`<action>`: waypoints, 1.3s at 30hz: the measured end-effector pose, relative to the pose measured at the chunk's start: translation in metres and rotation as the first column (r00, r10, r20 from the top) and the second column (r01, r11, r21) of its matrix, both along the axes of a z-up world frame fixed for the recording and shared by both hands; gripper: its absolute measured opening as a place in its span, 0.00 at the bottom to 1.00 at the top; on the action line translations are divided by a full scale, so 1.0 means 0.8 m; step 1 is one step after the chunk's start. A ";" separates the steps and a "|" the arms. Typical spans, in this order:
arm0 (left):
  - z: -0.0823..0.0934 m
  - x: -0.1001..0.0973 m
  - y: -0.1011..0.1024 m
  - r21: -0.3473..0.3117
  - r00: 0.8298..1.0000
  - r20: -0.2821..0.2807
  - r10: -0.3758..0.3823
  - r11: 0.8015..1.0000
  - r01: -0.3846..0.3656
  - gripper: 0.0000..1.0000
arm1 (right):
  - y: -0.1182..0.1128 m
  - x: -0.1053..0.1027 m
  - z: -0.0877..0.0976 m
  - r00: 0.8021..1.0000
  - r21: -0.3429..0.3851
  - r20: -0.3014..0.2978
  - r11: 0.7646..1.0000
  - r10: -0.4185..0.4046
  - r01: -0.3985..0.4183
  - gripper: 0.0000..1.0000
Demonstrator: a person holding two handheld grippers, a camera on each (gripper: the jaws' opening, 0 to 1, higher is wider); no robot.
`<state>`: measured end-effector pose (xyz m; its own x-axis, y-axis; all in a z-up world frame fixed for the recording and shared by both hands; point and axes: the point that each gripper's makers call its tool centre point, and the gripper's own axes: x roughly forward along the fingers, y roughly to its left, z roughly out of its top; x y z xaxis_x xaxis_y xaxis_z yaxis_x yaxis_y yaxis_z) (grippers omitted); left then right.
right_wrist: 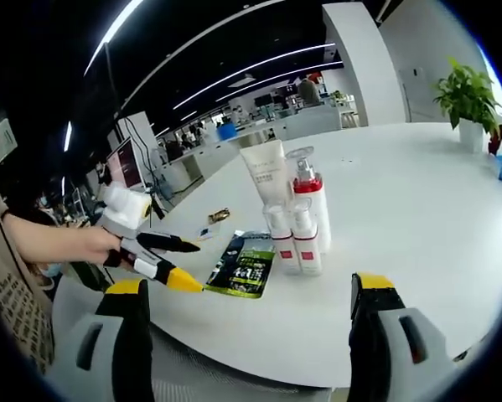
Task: Arrange the skincare products in the storage area until every visible bottle or jar stands upright without overlapping.
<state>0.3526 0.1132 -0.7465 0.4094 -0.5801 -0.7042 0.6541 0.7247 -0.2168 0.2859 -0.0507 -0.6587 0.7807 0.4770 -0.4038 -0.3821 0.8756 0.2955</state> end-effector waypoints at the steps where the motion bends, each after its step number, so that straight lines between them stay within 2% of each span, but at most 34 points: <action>1: 0.000 -0.002 0.005 -0.004 1.000 -0.006 0.013 1.000 -0.013 0.91 | 0.000 0.000 0.000 1.000 0.000 -0.001 1.000 0.001 -0.001 1.00; 10: 0.014 -0.024 0.033 -0.050 0.995 -0.028 0.100 0.994 -0.101 0.97 | 0.003 -0.002 -0.001 1.000 -0.007 0.001 1.000 0.018 -0.018 1.00; 19: 0.033 -0.047 0.056 -0.105 0.984 -0.029 0.175 0.979 -0.178 0.97 | 0.006 -0.004 -0.001 1.000 -0.005 -0.001 1.000 0.029 -0.029 1.00; 27: 0.044 -0.063 0.071 -0.124 0.976 -0.017 0.217 0.968 -0.218 0.97 | 0.008 -0.006 0.000 0.999 -0.010 0.004 0.999 0.040 -0.040 1.00; 39: 0.058 -0.077 0.081 -0.151 0.967 0.005 0.256 0.956 -0.253 0.97 | 0.010 -0.007 -0.001 0.999 -0.022 0.008 0.998 0.054 -0.054 1.00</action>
<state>0.2914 0.1779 -0.6998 0.5730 -0.5510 -0.6067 0.4585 0.8291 -0.3200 0.2802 -0.0425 -0.6593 0.7577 0.5095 -0.4077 -0.4314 0.8599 0.2729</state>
